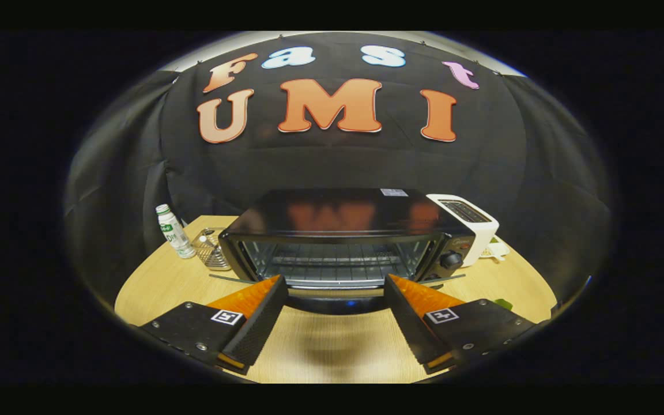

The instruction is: Open the toaster oven, put the food inside, and close the toaster oven door.

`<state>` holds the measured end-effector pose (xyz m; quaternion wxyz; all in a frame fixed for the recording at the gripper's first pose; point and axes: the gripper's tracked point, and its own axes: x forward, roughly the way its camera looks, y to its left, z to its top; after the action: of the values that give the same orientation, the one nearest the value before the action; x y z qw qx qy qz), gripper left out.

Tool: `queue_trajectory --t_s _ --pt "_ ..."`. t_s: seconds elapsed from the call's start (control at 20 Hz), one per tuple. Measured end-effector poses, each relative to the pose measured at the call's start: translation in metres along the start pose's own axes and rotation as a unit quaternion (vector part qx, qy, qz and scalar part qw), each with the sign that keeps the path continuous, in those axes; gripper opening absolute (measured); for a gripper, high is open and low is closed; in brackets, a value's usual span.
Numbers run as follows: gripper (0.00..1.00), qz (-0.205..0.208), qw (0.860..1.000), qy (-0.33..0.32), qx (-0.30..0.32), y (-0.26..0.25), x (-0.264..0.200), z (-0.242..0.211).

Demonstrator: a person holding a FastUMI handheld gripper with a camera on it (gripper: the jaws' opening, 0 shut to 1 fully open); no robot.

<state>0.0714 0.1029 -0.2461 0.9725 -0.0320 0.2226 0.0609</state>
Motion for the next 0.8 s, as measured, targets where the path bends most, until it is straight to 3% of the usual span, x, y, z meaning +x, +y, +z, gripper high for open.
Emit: queue_trajectory --t_s 0.8 --pt "0.99 0.002 0.996 0.092 -0.011 -0.003 -0.032 -0.114"
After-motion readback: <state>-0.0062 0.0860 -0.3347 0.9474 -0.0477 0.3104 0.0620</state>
